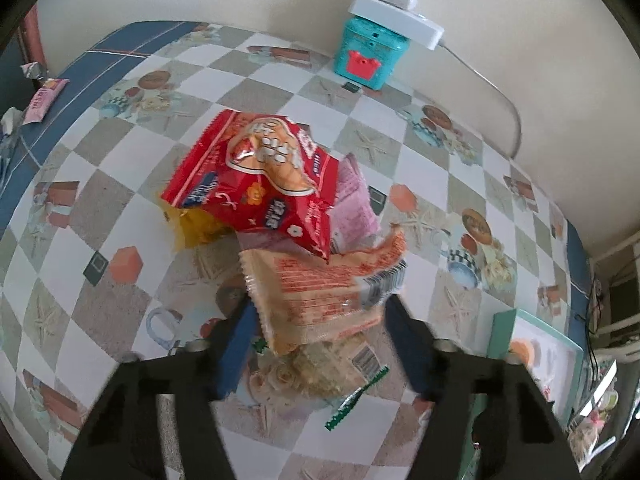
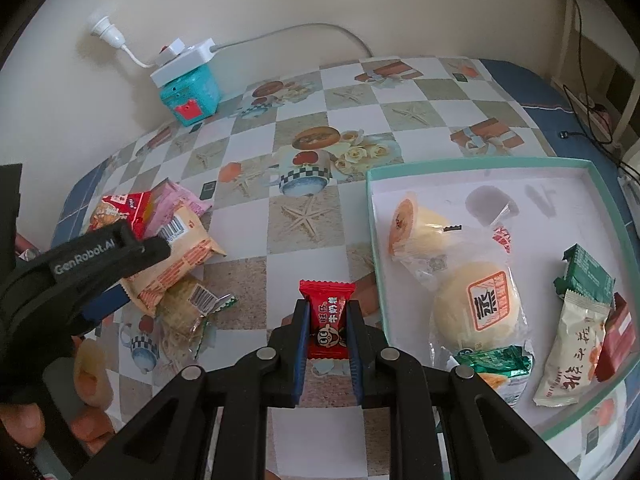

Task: Organize snacks
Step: 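Grasp orange roll-cake bag with left tool while right tool holds red candy, then carry roll-cake bag and red candy over the tray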

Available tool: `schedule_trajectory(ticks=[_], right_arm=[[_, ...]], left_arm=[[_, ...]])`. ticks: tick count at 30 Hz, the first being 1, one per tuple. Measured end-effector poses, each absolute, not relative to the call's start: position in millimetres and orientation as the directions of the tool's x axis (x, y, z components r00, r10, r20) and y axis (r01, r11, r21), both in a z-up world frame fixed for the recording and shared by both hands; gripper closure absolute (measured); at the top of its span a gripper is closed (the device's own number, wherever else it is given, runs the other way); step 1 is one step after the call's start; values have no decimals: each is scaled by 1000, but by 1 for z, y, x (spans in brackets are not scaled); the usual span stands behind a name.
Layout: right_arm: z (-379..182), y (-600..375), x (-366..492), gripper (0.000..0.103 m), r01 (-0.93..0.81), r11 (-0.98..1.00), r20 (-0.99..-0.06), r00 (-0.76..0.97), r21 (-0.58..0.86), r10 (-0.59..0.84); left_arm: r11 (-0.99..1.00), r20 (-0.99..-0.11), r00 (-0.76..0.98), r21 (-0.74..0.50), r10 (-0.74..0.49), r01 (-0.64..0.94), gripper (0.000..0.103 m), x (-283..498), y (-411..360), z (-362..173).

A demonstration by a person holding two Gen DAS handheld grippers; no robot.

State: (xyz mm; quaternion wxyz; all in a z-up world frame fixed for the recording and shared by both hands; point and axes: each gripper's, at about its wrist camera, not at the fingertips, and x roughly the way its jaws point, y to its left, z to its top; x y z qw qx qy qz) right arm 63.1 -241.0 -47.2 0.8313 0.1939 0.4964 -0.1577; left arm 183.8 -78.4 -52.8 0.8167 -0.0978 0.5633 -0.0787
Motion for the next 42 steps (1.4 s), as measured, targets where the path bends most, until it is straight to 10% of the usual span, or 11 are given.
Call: schedule_trajectory(ticks=[10,42], right_arm=[[-46,-245,61,84,459,870,-883,465,179,-63],[8,-306,21,84,567,798,-831,532,205,-164]], left_arm=[[947,-892,338,-320,-300,-3,82,182,-67,-52],[888,-771,446,-428,-455,167,87,147,-88,57]])
